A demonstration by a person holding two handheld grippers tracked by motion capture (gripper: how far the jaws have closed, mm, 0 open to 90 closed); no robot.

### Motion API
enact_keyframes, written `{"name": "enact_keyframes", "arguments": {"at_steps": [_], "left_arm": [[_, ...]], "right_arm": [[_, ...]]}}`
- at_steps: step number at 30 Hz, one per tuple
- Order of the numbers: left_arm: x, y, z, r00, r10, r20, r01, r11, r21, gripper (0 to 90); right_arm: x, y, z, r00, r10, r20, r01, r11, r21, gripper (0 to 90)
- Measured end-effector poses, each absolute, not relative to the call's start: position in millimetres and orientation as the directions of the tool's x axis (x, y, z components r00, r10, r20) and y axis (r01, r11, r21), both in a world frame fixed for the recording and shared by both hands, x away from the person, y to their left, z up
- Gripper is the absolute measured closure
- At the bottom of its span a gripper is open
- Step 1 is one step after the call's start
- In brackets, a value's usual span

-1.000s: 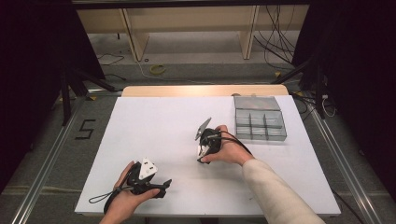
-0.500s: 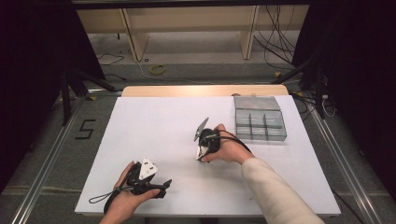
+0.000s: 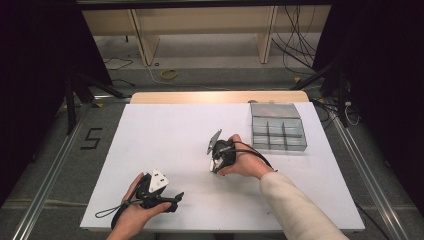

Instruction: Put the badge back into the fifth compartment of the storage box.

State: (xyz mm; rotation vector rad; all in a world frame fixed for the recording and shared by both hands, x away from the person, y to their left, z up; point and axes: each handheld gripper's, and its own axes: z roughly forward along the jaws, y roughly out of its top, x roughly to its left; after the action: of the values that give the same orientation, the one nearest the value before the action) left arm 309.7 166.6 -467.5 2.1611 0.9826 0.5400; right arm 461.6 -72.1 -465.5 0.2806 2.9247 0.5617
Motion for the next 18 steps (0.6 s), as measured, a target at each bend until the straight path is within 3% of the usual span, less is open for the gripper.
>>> {"name": "enact_keyframes", "arguments": {"at_steps": [18], "left_arm": [[309.9,166.8,-467.6,0.622,0.779,0.084,0.490,-0.470,0.734,15.4]], "right_arm": [[443.1,-101.9,-446.6,-0.944,0.217,-0.249,0.095,0.900,0.425,34.0]]}}
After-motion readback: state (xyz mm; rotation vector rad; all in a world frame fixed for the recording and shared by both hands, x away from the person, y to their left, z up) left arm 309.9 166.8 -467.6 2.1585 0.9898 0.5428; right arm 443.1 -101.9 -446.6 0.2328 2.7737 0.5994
